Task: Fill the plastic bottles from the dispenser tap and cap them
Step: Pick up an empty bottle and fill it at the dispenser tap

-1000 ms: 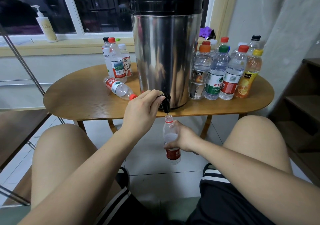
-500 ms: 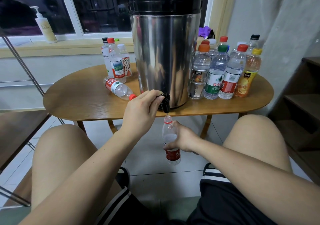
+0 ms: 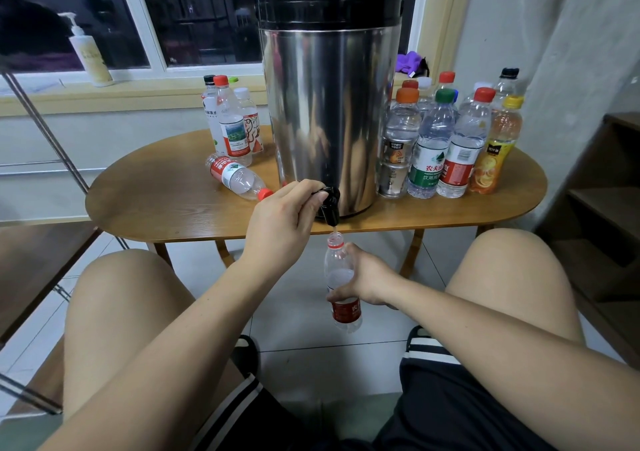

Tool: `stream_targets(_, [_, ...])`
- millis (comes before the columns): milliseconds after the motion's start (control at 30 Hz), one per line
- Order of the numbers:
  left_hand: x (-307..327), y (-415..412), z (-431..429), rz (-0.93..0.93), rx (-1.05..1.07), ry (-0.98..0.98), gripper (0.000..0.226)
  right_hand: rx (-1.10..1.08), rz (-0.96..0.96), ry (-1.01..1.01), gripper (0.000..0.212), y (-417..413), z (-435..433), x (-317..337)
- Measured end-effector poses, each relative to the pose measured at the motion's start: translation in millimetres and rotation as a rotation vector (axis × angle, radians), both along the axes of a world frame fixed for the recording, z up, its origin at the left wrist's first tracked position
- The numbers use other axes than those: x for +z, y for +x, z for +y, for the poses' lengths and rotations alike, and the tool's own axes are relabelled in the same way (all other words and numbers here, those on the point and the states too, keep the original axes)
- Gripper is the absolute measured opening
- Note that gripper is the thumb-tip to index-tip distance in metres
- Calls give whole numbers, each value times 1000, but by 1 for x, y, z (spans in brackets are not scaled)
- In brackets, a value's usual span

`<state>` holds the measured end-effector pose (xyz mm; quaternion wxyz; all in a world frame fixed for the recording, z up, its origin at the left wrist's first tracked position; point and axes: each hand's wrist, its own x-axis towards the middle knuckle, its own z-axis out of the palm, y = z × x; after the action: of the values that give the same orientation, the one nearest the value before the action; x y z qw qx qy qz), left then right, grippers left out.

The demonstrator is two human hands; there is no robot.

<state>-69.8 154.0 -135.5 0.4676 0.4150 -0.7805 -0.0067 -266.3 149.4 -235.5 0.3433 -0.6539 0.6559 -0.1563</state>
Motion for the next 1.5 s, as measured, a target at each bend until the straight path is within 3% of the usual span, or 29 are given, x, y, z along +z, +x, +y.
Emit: stream_targets(1500, [0,1,1,-9,-2,12,16,-18,6,10,93,0,-1,0])
